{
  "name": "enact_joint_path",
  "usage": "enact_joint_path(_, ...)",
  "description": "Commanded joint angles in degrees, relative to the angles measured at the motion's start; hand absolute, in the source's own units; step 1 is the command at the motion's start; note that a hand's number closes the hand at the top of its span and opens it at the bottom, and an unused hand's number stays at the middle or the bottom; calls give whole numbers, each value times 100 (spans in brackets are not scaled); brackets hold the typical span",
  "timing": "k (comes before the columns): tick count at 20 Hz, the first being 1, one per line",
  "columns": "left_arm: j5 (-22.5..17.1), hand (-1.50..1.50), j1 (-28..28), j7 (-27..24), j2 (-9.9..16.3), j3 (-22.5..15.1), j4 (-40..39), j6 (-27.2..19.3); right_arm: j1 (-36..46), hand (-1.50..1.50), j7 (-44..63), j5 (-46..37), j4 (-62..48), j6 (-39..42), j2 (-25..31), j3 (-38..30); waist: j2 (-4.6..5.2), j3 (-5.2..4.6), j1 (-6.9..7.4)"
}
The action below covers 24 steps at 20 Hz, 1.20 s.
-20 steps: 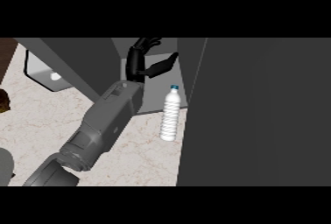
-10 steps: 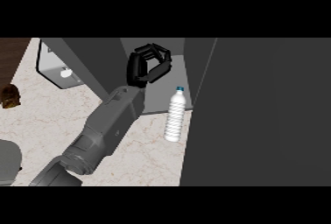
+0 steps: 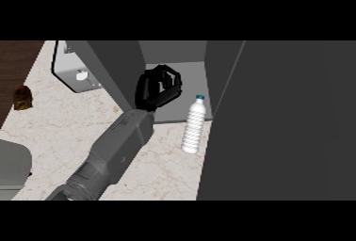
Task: Pick up the bottled water, place it into the cabinet and close the cabinet
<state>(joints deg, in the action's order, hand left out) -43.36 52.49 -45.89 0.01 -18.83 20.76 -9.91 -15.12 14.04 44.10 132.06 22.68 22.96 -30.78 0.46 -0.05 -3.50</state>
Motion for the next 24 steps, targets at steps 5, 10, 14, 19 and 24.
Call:
enact_joint_path(5,-439,150,-1040,140,-1,-809,1256,306,-292,150,415,116,726,86,-125,192,-59,2,212)
enact_joint_path(10,-184,150,-2014,330,94,-951,2210,526,-402,150,646,255,1043,91,-1,270,-126,4,396)
enact_joint_path(14,87,-150,-2754,357,692,-1247,2926,808,-462,150,686,50,1394,-140,-285,611,-115,3,389)
enact_joint_path(19,183,-150,-3687,431,1134,-1485,3973,932,-366,150,743,-127,1498,-270,-237,844,-111,0,405)
enact_joint_path(24,9,-150,-4289,894,1833,-1546,5133,1137,-199,150,736,-268,1481,10,129,1072,-135,-1,488)
